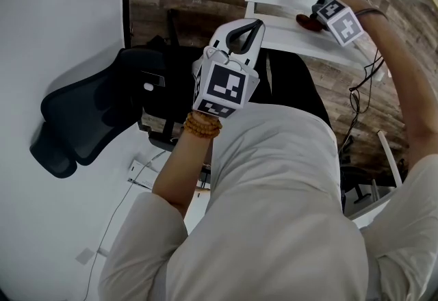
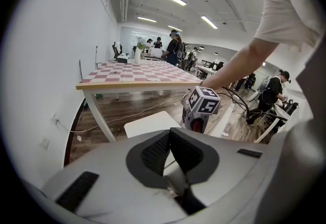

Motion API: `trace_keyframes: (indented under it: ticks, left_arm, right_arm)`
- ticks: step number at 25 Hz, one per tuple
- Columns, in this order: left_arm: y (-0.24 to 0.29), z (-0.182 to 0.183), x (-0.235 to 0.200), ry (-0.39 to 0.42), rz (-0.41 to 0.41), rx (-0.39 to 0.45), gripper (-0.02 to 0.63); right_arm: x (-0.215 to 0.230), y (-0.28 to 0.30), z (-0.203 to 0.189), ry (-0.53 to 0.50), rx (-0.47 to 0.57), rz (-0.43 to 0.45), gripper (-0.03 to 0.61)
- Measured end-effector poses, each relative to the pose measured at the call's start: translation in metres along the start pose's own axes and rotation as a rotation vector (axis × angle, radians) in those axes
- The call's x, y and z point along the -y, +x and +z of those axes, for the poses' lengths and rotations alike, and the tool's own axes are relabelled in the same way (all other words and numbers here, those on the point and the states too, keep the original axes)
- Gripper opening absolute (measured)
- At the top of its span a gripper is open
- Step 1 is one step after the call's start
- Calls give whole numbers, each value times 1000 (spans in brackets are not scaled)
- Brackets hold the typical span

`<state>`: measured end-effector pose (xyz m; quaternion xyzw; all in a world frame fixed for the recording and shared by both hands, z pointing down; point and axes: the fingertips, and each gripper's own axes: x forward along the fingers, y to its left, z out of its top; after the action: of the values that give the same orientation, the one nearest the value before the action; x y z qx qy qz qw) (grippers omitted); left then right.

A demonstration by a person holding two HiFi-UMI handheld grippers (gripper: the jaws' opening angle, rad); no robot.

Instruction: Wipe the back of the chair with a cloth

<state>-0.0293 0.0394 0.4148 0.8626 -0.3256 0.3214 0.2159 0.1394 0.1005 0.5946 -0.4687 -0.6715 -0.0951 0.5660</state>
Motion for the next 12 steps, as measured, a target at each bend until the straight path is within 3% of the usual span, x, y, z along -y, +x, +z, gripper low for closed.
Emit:
trace_keyframes:
  ticks: [12]
  left_arm:
    - [0, 0, 0, 4, -1, -3, 34]
  right_arm:
    - [-18, -51, 30, -40, 25, -64, 87]
